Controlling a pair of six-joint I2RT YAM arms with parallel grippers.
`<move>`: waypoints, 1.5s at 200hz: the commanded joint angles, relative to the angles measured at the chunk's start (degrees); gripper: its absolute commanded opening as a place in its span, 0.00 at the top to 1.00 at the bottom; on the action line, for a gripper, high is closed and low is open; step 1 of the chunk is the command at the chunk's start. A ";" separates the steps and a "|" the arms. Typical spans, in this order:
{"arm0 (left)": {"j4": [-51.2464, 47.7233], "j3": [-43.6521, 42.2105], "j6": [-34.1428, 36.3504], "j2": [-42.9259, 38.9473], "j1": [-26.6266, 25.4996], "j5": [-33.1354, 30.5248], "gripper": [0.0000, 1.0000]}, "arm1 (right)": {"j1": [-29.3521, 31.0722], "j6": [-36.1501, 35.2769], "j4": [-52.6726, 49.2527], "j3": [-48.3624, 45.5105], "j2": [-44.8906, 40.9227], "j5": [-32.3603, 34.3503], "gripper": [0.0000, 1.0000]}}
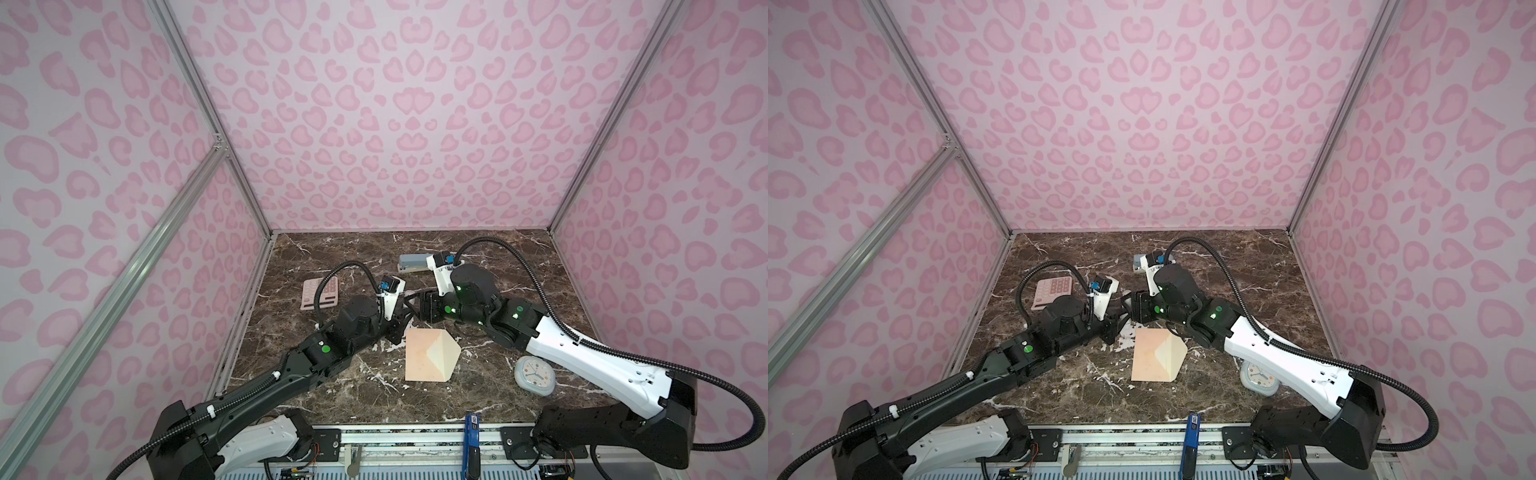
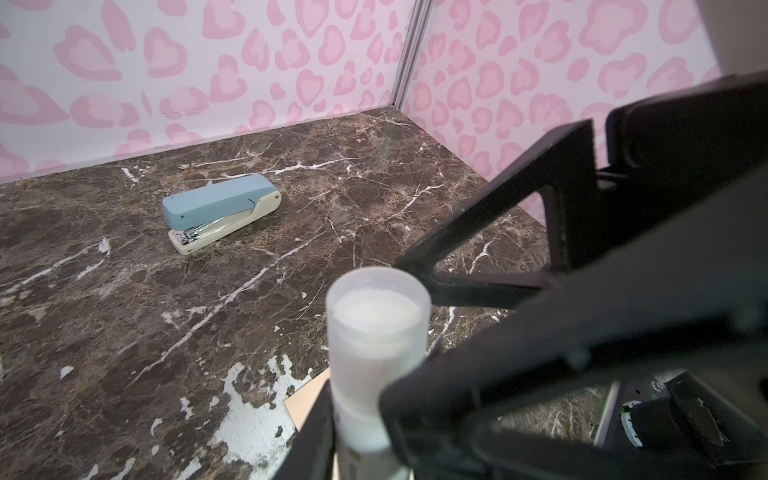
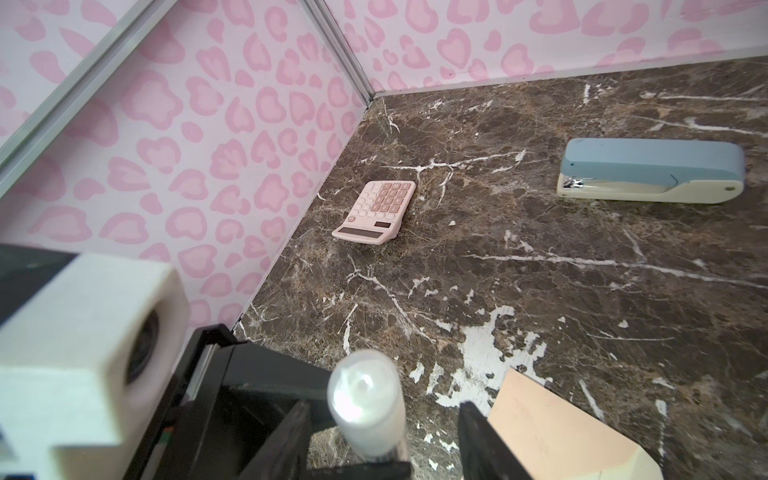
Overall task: Place the letter into the envelope and seal it
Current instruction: 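Lift the glue stick with the left gripper and bring the right gripper to its cap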
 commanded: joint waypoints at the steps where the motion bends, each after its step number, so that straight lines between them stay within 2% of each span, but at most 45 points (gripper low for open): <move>1: 3.00 0.05 0.26 0.58 -0.35 0.80 0.85 | 0.08 -0.76 -0.29 0.49 0.70 1.65 0.44; 35: 3.47 0.36 0.13 1.56 -0.98 1.01 0.85 | 0.03 -0.50 0.47 0.25 1.33 2.42 0.48; 156: 4.85 -0.06 -0.22 2.34 -1.50 0.34 0.87 | -0.47 1.08 2.71 -0.20 1.83 2.13 0.75; 300: 2.11 -0.98 -0.25 5.53 -1.62 0.21 0.96 | -1.84 -1.60 -0.27 4.76 2.60 2.86 0.82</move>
